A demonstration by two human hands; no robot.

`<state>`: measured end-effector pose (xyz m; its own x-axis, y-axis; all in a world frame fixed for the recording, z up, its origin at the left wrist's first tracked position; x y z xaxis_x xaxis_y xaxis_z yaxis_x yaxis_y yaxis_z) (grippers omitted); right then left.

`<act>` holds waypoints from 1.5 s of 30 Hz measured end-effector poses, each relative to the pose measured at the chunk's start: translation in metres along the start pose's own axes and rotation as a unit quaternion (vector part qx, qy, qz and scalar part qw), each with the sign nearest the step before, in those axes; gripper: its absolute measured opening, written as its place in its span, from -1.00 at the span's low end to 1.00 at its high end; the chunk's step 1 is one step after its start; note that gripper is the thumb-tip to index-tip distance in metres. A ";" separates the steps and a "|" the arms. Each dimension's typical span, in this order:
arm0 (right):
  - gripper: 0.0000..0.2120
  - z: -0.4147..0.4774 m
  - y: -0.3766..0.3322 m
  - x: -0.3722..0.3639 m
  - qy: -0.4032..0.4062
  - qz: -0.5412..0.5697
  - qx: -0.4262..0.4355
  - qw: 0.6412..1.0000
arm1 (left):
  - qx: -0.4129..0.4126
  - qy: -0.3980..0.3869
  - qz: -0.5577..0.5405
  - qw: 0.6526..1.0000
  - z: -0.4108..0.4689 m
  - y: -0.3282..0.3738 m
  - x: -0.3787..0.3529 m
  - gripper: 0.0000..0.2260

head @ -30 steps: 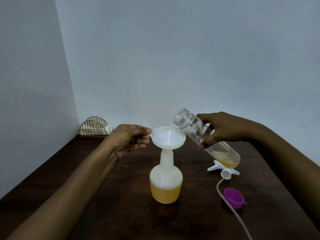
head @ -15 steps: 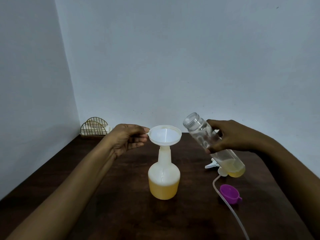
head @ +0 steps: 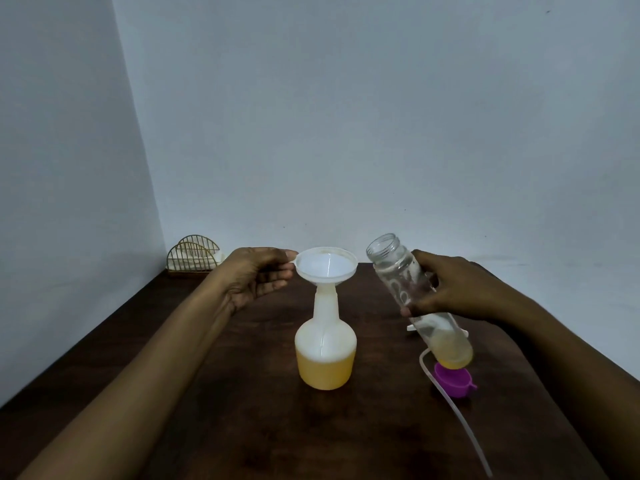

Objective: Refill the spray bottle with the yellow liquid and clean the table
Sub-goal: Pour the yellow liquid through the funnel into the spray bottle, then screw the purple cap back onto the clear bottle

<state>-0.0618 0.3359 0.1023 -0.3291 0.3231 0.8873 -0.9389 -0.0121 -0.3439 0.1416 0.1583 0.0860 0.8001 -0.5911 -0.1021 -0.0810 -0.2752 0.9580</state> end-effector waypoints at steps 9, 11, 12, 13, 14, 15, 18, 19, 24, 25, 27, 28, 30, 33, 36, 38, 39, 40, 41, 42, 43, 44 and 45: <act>-0.49 -0.014 -0.017 -0.001 0.104 0.286 0.034 0.952 | 0.016 -0.003 -0.016 1.000 -0.004 -0.005 0.001 -0.87; -0.47 -0.018 -0.023 -0.002 0.122 0.287 0.037 0.949 | 0.014 0.005 -0.018 1.000 -0.007 -0.007 0.002 -0.83; -0.45 -0.020 -0.025 -0.002 0.132 0.290 0.038 0.947 | 0.009 0.013 -0.020 1.000 -0.009 -0.008 0.003 -0.82; -0.44 -0.022 -0.027 -0.001 0.144 0.293 0.037 0.944 | -0.005 0.029 -0.025 0.999 -0.013 -0.009 0.005 -0.82; -0.44 -0.024 -0.029 0.000 0.155 0.299 0.036 0.941 | -0.032 0.054 -0.032 0.998 -0.018 -0.009 0.009 -0.83; -0.45 -0.025 -0.031 0.002 0.167 0.305 0.035 0.937 | -0.077 0.088 -0.039 0.992 -0.026 -0.007 0.013 -0.84; -0.40 -0.027 -0.037 0.001 0.176 0.308 0.033 0.934 | -0.256 0.182 -0.008 0.949 -0.069 -0.007 0.019 -0.87; -0.36 -0.027 -0.041 -0.003 0.168 0.307 0.034 0.936 | -0.302 0.179 0.018 0.936 -0.085 -0.010 0.012 -0.86; -0.32 -0.031 -0.064 -0.036 0.141 0.300 0.045 0.942 | -0.302 0.054 0.195 0.932 -0.112 -0.059 -0.047 -0.36; -0.33 -0.031 -0.068 -0.041 0.145 0.298 0.048 0.942 | -0.289 0.043 0.218 0.931 -0.110 -0.069 -0.055 -0.27; -0.35 -0.032 -0.075 -0.052 0.148 0.296 0.050 0.942 | -0.272 0.031 0.214 0.938 -0.107 -0.083 -0.066 -0.20; -0.35 -0.033 -0.081 -0.056 0.149 0.293 0.050 0.943 | -0.268 0.037 0.203 0.941 -0.106 -0.088 -0.067 -0.18; -0.36 -0.036 -0.087 -0.064 0.151 0.285 0.045 0.945 | -0.271 0.067 0.187 0.942 -0.107 -0.094 -0.066 -0.22; -0.33 -0.040 -0.093 -0.075 0.126 0.283 0.049 0.950 | -0.265 0.092 0.157 0.947 -0.109 -0.103 -0.059 -0.37; -0.43 -0.045 -0.081 -0.077 0.118 0.308 0.046 0.943 | -0.247 0.097 0.141 0.954 -0.104 -0.112 -0.053 -0.37; -0.62 -0.053 -0.063 -0.061 0.181 0.285 0.035 0.941 | -0.238 0.111 0.133 0.956 -0.102 -0.117 -0.049 -0.34; -0.73 -0.058 -0.049 -0.051 0.208 0.244 0.020 0.947 | -0.236 0.115 0.133 0.956 -0.102 -0.118 -0.047 -0.33; -0.79 -0.063 -0.033 -0.043 0.218 0.179 -0.003 0.959 | -0.235 0.115 0.133 0.956 -0.102 -0.119 -0.047 -0.33; -0.80 -0.067 -0.015 -0.038 0.205 0.097 -0.029 0.974 | -0.236 0.111 0.131 0.957 -0.101 -0.120 -0.046 -0.33; -0.78 -0.070 0.005 -0.038 0.169 0.019 -0.057 0.984 | -0.237 0.107 0.131 0.957 -0.101 -0.121 -0.047 -0.34; -0.74 -0.072 0.022 -0.041 0.119 -0.035 -0.081 0.989 | -0.240 0.105 0.133 0.956 -0.101 -0.122 -0.047 -0.33; -0.70 -0.074 0.037 -0.048 0.063 -0.056 -0.105 0.991 | -0.243 0.104 0.134 0.955 -0.101 -0.122 -0.048 -0.34; -0.65 -0.076 0.048 -0.057 0.007 -0.054 -0.126 0.990 | -0.246 0.106 0.133 0.954 -0.102 -0.123 -0.049 -0.34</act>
<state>-0.0806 0.3892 0.0121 -0.2252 0.3226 0.9194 -0.9129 0.2598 -0.3148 0.1729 0.2981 0.0004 0.8962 -0.4101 0.1692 -0.0511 0.2835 0.9576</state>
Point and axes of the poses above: each hand's wrist, its own z-axis towards the middle knuckle, its own x-axis out of the back of the hand, y = z × x, the point moved 6 cm from there along z, towards the middle knuckle, and after that the axes turned 14 degrees about x, right-handed, at the moved point
